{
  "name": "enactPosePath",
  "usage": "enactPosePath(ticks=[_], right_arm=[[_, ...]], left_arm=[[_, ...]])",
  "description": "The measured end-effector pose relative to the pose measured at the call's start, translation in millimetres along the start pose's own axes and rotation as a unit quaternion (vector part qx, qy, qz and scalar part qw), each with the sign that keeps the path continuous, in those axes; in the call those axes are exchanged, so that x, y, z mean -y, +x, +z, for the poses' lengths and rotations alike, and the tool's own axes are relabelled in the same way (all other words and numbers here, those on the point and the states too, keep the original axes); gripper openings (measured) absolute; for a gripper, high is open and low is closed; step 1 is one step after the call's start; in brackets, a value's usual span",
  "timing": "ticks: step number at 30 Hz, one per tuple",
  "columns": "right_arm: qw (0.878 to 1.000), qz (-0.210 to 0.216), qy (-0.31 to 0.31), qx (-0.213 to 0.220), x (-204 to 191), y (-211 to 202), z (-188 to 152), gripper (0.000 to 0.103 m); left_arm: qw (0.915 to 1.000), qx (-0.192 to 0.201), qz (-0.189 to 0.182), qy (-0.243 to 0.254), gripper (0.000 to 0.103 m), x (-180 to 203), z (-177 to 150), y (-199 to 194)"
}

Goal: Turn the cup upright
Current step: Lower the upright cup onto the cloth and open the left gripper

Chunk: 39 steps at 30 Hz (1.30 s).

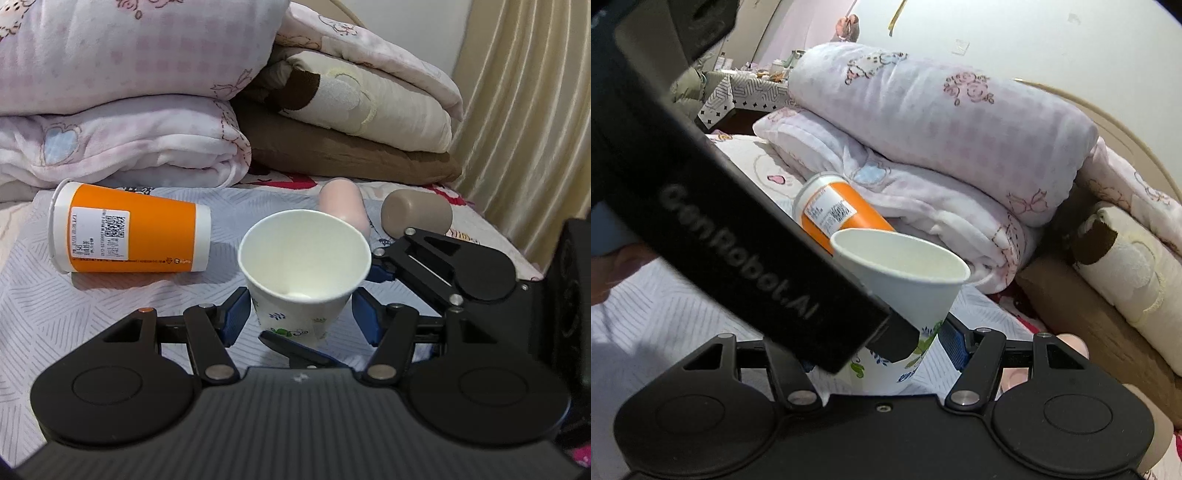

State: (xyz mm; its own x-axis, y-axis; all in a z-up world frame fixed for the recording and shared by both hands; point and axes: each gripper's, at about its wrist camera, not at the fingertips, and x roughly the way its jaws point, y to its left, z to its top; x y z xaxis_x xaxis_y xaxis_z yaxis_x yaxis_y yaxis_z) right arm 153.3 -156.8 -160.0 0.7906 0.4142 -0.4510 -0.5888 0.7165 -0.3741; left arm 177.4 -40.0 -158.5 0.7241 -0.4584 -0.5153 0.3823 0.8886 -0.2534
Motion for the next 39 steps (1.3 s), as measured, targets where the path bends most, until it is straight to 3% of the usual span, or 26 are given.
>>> enactPosePath(ticks=[10, 20, 24, 27, 32, 35, 39], right_arm=[[0.998, 0.022, 0.052, -0.018, 12.3, 9.9, -16.1, 0.068], [0.993, 0.036, 0.099, -0.043, 17.0, 14.9, -17.3, 0.065], [0.992, 0.026, 0.11, -0.051, 18.8, 16.5, -20.4, 0.069], [0.991, 0.019, 0.126, -0.048, 23.0, 12.6, -20.4, 0.078], [0.987, 0.02, 0.141, -0.071, 21.3, 5.2, -22.7, 0.079], [0.981, 0.008, 0.167, -0.102, 14.0, -1.8, -23.1, 0.079], [0.971, 0.003, 0.201, -0.128, 5.2, -19.3, -24.6, 0.08]], left_arm=[[0.9998, -0.018, 0.004, 0.007, 0.06, 6.8, -6.9, 10.5], [0.9987, -0.036, -0.023, -0.027, 0.06, -2.1, -1.5, 13.3], [0.9971, -0.046, -0.044, -0.041, 0.067, -3.8, -0.5, 13.4], [0.9978, -0.051, -0.035, -0.025, 0.072, -1.0, -0.7, 12.3], [0.9963, -0.077, -0.03, -0.025, 0.079, 0.5, -1.1, 9.5], [0.993, -0.116, -0.009, -0.018, 0.08, 5.2, -4.1, 2.2], [0.9909, -0.131, 0.031, -0.007, 0.085, 11.0, -4.5, -14.1]])
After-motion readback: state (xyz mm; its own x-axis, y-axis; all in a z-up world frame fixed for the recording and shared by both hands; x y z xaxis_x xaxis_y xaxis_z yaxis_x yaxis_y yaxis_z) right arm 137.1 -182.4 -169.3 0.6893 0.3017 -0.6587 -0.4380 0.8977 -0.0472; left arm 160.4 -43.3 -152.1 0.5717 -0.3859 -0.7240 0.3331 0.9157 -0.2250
